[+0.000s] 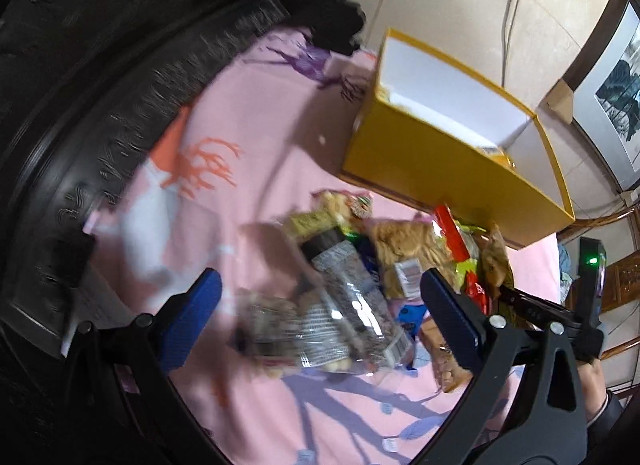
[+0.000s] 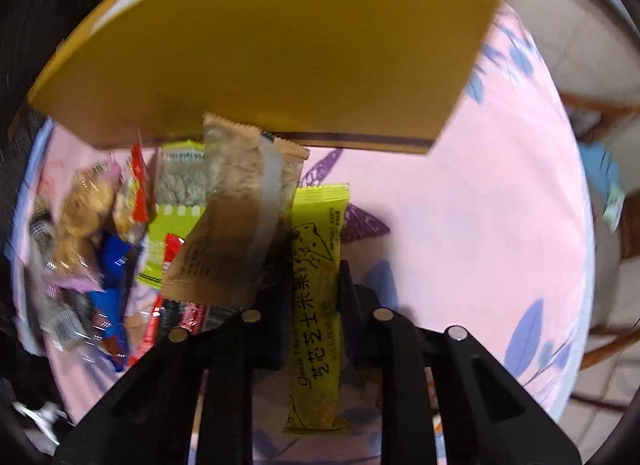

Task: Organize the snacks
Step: 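Grasp the yellow snack bar with the right tool while the left tool grasps a dark drink pouch, then carry the yellow bar and dark pouch into the yellow box and open both tools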

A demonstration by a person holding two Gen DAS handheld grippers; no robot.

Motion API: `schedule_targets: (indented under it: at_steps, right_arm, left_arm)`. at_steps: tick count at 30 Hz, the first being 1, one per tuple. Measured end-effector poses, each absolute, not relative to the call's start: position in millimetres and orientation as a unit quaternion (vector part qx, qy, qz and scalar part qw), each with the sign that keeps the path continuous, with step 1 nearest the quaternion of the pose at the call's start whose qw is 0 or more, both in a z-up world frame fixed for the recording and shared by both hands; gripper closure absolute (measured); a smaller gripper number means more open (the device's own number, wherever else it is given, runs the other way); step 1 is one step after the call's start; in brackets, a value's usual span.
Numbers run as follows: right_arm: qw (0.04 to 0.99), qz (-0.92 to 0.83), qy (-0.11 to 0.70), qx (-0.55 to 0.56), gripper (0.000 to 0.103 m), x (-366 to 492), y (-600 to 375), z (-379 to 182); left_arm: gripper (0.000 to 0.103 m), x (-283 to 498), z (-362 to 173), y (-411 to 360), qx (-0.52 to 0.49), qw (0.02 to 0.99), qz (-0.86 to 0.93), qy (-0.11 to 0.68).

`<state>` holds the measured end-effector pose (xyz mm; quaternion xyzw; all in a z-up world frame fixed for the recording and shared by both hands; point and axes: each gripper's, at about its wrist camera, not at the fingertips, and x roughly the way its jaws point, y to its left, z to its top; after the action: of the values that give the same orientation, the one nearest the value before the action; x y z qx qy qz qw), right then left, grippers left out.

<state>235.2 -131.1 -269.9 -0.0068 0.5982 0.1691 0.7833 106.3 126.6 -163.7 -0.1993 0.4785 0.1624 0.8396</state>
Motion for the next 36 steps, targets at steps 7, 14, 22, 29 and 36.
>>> schedule_targets:
  at_steps: [7,14,22,29,36]
  right_arm:
    - [0.784,0.177,0.594,0.032,0.082,217.7,-149.1,-256.3]
    - [0.785,0.187,0.589,0.045,0.082,213.6,-155.0,-243.5]
    - [0.781,0.185,0.593,0.055,0.082,222.8,-168.9,-246.5]
    - [0.787,0.193,0.581,0.078,0.082,219.7,-176.0,-228.1]
    - [0.803,0.203,0.553,0.089,0.082,212.1,-180.0,-197.0]
  left_arm:
    - [0.008,134.5,-197.7,120.6,-0.252,0.804,0.188,0.504]
    - [0.027,150.9,-235.2,138.0,-0.304,0.759,0.224,0.53]
    - [0.065,157.9,-252.3,137.9,-0.316,0.753,0.204,0.541]
    - [0.072,147.3,-232.4,136.4,-0.331,0.775,0.164,0.512]
    - [0.074,125.7,-191.0,134.4,-0.297,0.82,0.145,0.468]
